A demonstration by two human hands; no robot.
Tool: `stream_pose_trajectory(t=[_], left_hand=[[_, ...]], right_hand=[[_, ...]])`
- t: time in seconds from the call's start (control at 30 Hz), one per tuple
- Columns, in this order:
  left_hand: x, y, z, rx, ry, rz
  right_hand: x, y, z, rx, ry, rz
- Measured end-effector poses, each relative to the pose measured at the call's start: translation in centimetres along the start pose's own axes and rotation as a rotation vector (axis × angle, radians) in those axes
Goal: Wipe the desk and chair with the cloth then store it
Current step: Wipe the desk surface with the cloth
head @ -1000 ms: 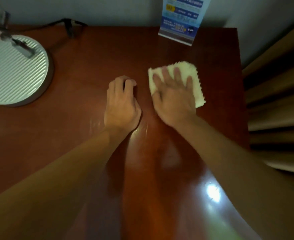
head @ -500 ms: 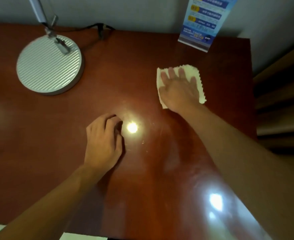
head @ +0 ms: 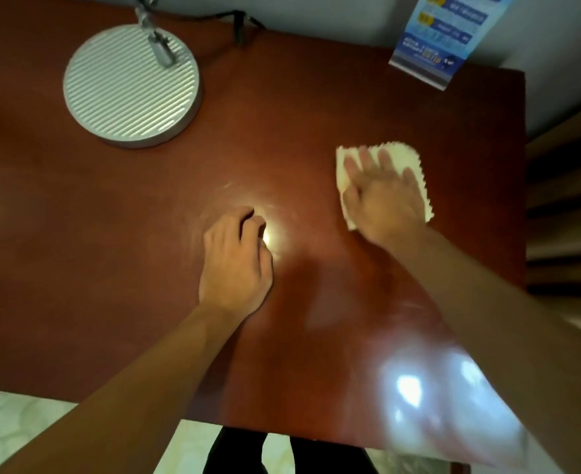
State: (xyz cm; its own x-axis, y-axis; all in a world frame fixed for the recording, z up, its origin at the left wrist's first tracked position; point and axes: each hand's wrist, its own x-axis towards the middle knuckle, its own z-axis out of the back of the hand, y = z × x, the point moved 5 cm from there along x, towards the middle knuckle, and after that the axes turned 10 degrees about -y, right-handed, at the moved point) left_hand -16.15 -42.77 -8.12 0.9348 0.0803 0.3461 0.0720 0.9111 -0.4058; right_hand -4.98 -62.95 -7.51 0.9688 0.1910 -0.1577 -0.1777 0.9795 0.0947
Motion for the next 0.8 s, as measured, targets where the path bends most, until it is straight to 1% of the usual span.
stream_pose_trajectory(t=[0.1,0.17,0.23,0.3,0.37,0.47,0.53,0.57,0.63,0.67,0.73,0.8], left_hand=[[-0.2,0.3,0.1,-0.019,-0.010,-0.020],[-0.2,0.5,0.1,-0.044,-0.018,-0.011],[-0.3,0.6,0.2,-0.066,-0.036,-0.015],[-0.5,0.7,0.4,-0.084,-0.046,-0.039],[-0.7,0.8,1.0,-0.085,-0.047,-0.052],[-0.6,0.5,1.8,-0.079,-0.068,-0.066],[-0.6,0.7,2.0,-0.075,-0.064,-0.080],[-0.6,0.7,2.0,-0.074,-0.052,-0.093],[-0.8,0.8,1.5,-0.073,-0.004,-0.112],[-0.8,0.8,1.4,-0.068,0.016,-0.111],[-0.8,0.9,1.2,-0.052,0.056,-0.110],[-0.9,0.6,0.9,-0.045,0.087,-0.137]], right_hand=[[1.7,0.2,0.5,-0.034,-0.145,0.018],[0.4,-0.1,0.2,0.025,-0.244,-0.010],[-2.8,0.4,-0.6,0.158,-0.345,-0.111],[-6.7,2.4,-1.9,0.259,-0.422,-0.200],[-10.4,6.1,-3.0,0.282,-0.453,-0.205],[-14.6,11.9,-4.3,0.263,-0.452,-0.155],[-16.1,14.4,-4.8,0.268,-0.407,-0.095],[-16.3,14.6,-5.1,0.265,-0.376,-0.057],[-16.3,12.8,-5.5,0.200,-0.325,0.012],[-16.1,11.0,-5.6,0.149,-0.311,0.007],[-15.7,5.8,-5.2,0.099,-0.319,-0.113],[-15.2,1.3,-4.3,0.110,-0.307,-0.248]])
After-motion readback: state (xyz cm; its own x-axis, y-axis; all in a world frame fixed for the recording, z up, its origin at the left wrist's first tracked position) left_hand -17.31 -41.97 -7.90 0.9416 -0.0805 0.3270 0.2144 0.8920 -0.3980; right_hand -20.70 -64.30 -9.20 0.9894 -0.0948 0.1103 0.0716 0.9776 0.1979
